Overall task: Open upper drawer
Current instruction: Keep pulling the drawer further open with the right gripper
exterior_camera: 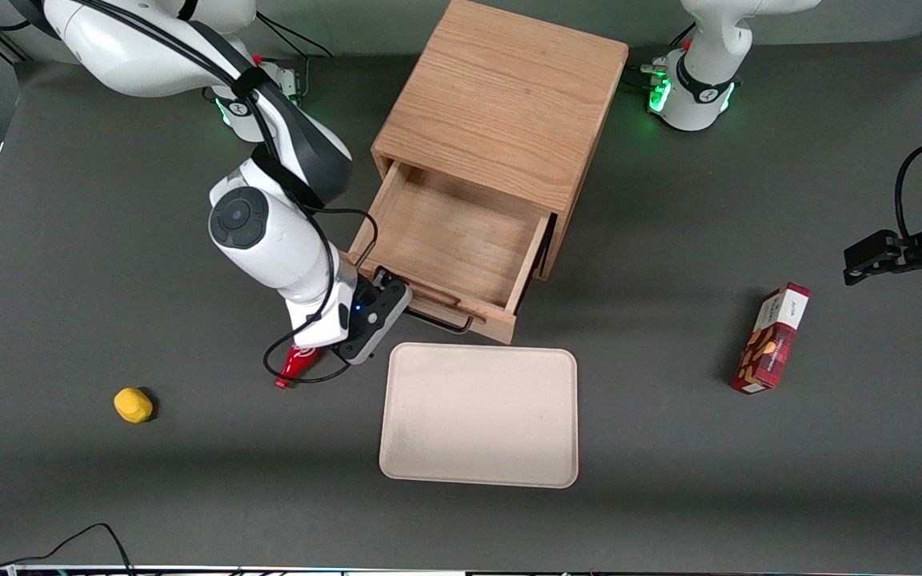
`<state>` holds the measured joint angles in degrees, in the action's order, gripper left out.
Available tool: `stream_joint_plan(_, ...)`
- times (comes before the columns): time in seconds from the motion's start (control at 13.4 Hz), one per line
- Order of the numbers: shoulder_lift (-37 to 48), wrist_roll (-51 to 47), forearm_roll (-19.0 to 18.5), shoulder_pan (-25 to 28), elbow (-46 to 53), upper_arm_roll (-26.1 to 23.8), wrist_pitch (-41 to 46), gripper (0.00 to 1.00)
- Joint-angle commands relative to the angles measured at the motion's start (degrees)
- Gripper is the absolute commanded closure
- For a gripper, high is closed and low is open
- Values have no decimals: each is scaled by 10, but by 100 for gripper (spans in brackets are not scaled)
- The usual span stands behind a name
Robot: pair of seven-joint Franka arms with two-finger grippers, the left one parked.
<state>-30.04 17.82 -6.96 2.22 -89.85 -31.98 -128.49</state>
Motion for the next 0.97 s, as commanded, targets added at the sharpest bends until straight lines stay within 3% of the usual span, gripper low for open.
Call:
stream_joint_plan(0.0, -23, 6, -7, 12, 28, 23, -31, 0)
stream_joint_plan(0.6, -46, 8, -4, 10, 56, 45, -60, 0)
stream_joint_plan(0.89, -25, -2, 62, 5, 60, 44, -54, 0)
